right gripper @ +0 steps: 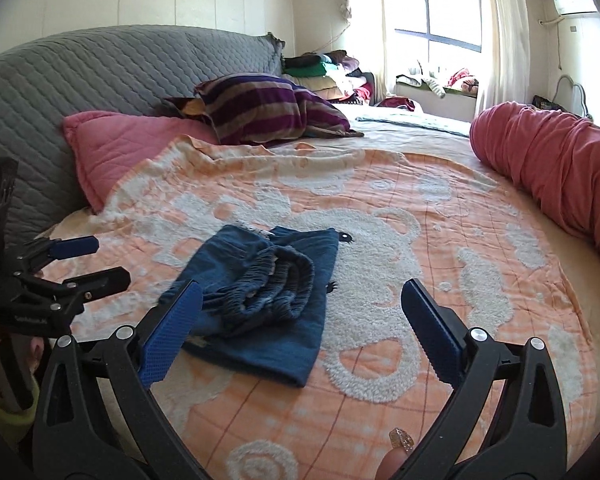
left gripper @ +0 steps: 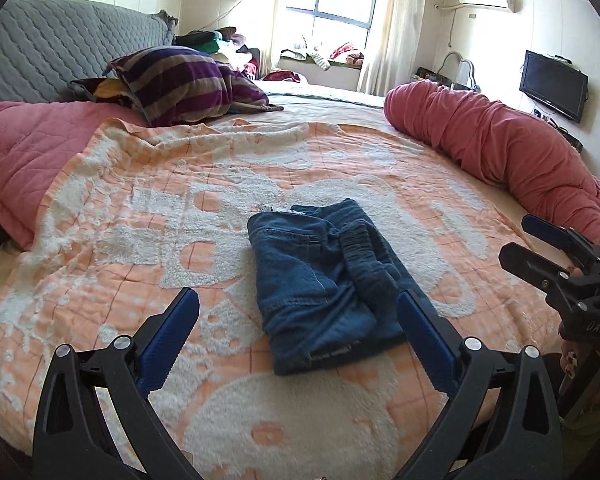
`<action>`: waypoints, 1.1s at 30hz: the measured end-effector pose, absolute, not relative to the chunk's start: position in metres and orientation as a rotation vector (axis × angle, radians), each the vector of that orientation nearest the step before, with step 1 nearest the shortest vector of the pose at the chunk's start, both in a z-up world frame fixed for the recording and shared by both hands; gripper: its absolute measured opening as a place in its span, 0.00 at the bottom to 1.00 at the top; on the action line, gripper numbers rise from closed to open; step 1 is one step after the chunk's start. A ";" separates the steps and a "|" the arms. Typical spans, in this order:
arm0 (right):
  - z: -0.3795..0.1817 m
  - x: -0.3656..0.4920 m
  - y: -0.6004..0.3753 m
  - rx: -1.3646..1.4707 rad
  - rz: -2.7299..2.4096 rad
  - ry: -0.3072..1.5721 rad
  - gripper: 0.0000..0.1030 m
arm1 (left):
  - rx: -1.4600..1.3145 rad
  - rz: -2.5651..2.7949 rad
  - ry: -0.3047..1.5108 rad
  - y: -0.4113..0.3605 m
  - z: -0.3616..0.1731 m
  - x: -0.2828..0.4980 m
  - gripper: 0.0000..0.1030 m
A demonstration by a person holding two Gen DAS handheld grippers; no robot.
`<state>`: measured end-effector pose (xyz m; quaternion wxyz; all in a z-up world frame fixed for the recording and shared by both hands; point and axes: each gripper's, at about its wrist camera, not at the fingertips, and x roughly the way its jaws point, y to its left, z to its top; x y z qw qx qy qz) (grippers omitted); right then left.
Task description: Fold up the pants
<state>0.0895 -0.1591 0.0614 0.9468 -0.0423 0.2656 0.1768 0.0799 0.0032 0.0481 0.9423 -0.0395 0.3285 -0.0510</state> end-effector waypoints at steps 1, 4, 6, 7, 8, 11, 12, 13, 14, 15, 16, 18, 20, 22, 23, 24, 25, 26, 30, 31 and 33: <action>0.063 0.086 -0.158 -0.087 0.361 0.537 0.91 | -0.079 -0.105 0.667 0.002 0.049 0.077 0.96; 0.068 0.074 -0.158 -0.079 0.370 0.528 0.91 | -0.074 -0.105 0.658 -0.001 0.054 0.067 0.96; 0.071 0.068 -0.159 -0.078 0.374 0.524 0.91 | -0.072 -0.102 0.656 -0.002 0.055 0.063 0.96; 0.072 0.063 -0.160 -0.080 0.376 0.519 0.91 | -0.074 -0.102 0.659 -0.002 0.055 0.060 0.96; 0.073 0.061 -0.160 -0.080 0.379 0.518 0.91 | -0.076 -0.103 0.659 -0.002 0.055 0.058 0.96; 0.075 0.052 -0.162 -0.079 0.380 0.517 0.91 | -0.082 -0.098 0.660 0.000 0.056 0.052 0.96; 0.075 0.050 -0.162 -0.079 0.381 0.517 0.91 | -0.081 -0.096 0.661 0.000 0.056 0.049 0.96; 0.075 0.049 -0.163 -0.081 0.380 0.516 0.91 | -0.079 -0.096 0.663 0.001 0.056 0.048 0.96; 0.075 0.047 -0.163 -0.083 0.379 0.517 0.91 | -0.078 -0.096 0.665 0.001 0.055 0.046 0.96; 0.075 0.045 -0.164 -0.085 0.378 0.519 0.91 | -0.079 -0.096 0.667 0.001 0.055 0.044 0.96; 0.074 0.043 -0.164 -0.086 0.377 0.521 0.91 | -0.079 -0.095 0.670 0.002 0.055 0.043 0.96; 0.072 0.038 -0.165 -0.087 0.377 0.528 0.91 | -0.083 -0.092 0.677 0.003 0.052 0.039 0.96; 0.069 0.035 -0.166 -0.089 0.377 0.536 0.91 | -0.087 -0.089 0.689 0.005 0.048 0.035 0.96; 0.064 0.033 -0.166 -0.093 0.375 0.550 0.91 | -0.088 -0.091 0.705 0.006 0.043 0.032 0.96; 0.062 0.033 -0.167 -0.093 0.372 0.558 0.91 | -0.089 -0.090 0.716 0.006 0.038 0.030 0.96; 0.059 0.033 -0.167 -0.093 0.370 0.567 0.91 | -0.091 -0.091 0.721 0.006 0.036 0.029 0.96; 0.056 0.033 -0.167 -0.091 0.368 0.578 0.91 | -0.091 -0.093 0.731 0.006 0.032 0.027 0.96; 0.051 0.033 -0.167 -0.089 0.367 0.593 0.91 | -0.089 -0.095 0.742 0.005 0.028 0.025 0.96; 0.033 0.036 -0.167 -0.080 0.363 0.651 0.91 | -0.098 -0.103 0.794 0.005 0.006 0.021 0.96; 0.029 0.038 -0.166 -0.077 0.362 0.665 0.91 | -0.103 -0.105 0.811 0.006 0.000 0.021 0.96; 0.021 0.041 -0.165 -0.075 0.359 0.691 0.91 | -0.113 -0.103 0.849 0.007 -0.011 0.023 0.96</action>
